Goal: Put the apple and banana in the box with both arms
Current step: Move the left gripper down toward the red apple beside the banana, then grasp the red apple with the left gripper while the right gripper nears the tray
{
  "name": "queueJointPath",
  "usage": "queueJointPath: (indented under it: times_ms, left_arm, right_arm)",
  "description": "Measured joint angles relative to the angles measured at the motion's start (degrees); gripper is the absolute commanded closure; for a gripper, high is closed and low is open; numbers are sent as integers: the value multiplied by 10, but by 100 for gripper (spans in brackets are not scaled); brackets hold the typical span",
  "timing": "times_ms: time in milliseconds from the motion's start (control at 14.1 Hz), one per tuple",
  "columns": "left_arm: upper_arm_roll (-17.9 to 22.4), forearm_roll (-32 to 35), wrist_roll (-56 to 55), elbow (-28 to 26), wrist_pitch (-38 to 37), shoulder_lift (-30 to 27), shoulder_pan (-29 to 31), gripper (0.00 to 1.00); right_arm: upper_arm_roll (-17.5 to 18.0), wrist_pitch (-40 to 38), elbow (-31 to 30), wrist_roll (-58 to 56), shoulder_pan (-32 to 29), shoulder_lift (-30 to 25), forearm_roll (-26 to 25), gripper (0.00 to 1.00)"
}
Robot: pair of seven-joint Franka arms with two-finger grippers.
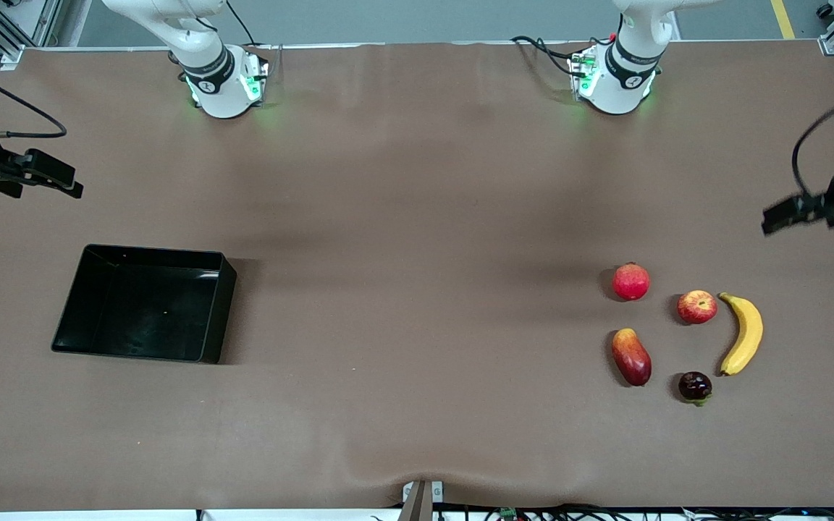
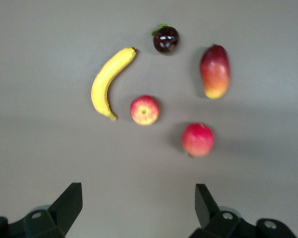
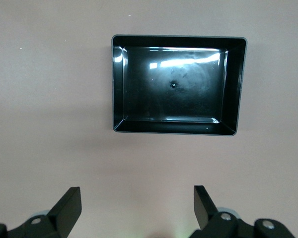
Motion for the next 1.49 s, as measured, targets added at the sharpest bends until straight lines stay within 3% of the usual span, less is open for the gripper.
queueJointPath:
  times_ms: [213,640,996,1280,1423,1494]
  left_arm:
    - [0,0,0,-85,136,39,27,0]
    - [0,0,-1,-192,339,114,38,0]
    - [-1,0,-2,-198,404,178,53,0]
    - [-5,0,-5,-198,412,194,53,0]
    - [-5,0,-5,-198,412,199,53,40]
    - [-5,0,-4,-198,412,200,53,76]
  right_arm:
    - [0,0,0,0,0,0,0,0]
    - [1,0,0,0,1,0,0,0]
    - [1,0,0,0,1,0,0,0]
    - [-1,0,-1,0,1,1,-1,0]
    - [-4,8,-3,-2,-5,10,-2,0]
    - [-6,15,-4,-11,-10,18,-2,0]
